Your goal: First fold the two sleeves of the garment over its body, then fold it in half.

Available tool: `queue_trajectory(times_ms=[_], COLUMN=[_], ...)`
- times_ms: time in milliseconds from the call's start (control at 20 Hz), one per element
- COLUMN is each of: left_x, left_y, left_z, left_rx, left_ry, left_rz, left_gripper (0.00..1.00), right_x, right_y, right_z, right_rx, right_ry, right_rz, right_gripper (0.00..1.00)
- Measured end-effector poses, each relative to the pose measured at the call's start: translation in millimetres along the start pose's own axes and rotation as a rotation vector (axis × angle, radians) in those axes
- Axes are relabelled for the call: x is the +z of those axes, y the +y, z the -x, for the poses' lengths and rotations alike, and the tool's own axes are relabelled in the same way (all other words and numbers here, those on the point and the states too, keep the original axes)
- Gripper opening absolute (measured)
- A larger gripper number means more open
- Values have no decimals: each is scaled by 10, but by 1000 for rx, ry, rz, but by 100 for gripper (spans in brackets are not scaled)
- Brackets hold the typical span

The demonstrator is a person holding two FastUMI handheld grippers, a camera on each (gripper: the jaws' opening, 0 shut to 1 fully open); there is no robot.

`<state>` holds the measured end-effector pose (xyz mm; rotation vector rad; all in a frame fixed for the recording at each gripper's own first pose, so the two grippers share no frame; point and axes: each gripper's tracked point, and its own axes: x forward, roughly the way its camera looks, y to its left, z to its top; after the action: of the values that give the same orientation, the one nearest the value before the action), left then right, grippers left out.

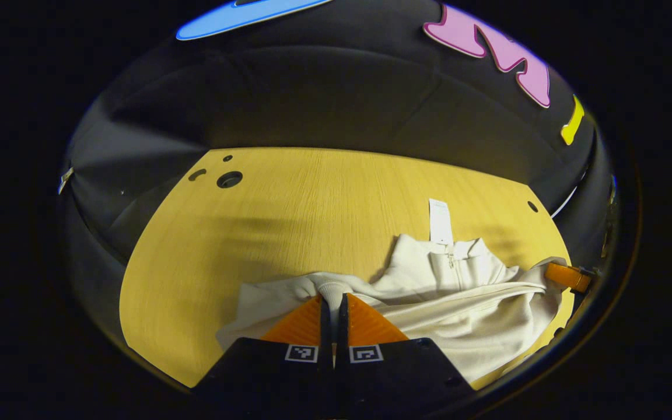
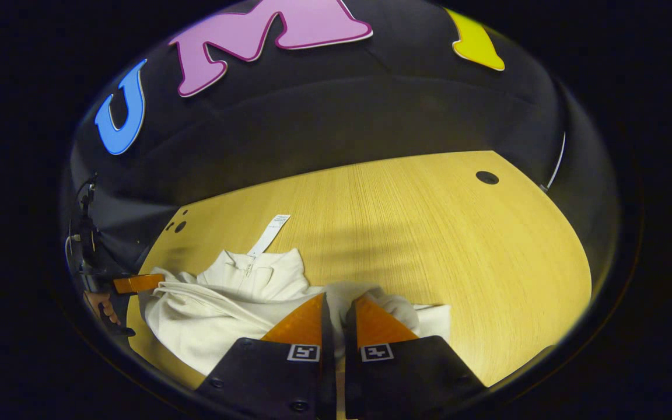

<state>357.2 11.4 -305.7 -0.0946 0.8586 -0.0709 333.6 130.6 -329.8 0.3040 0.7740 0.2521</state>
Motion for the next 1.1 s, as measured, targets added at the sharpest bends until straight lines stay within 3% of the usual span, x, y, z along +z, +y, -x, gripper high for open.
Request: queue_trajectory(times_ms=[150,350,500,600,650,700,750,900,950,1000,1100], left_x=[-146,-192,-190,-191,-170,-155,-125,-36,-5,11,71], left_y=[25,48,55,121,134,140,171,177,185,200,210], left_z=[-139,-204,-212,-208,-202,-166,-151,-40,14,69,195], left_rx=[18,10,12,53,72,84,101,106,109,111,109], left_ry=[39,33,28,32,32,25,13,-32,-45,-60,-93], left_rz=[36,27,11,-14,-27,-34,-37,-19,-15,-14,-9], left_gripper=[2,9,23,24,32,48,54,70,73,82,89], right_x=[-150,-292,-326,-314,-299,-286,-253,-96,-19,50,175], right_y=[-36,-63,-69,-61,-54,-48,-38,-55,-59,-66,-96], right_z=[-153,-262,-300,-291,-275,-255,-229,-107,-26,37,183], right_rx=[-10,-2,-2,-9,-10,-11,-8,-8,-5,-2,-3], right_ry=[48,96,108,105,100,96,90,44,24,3,-35], right_rz=[13,8,10,13,11,7,2,-12,-20,-29,-37], right_gripper=[15,33,41,49,55,58,66,76,95,96,96])
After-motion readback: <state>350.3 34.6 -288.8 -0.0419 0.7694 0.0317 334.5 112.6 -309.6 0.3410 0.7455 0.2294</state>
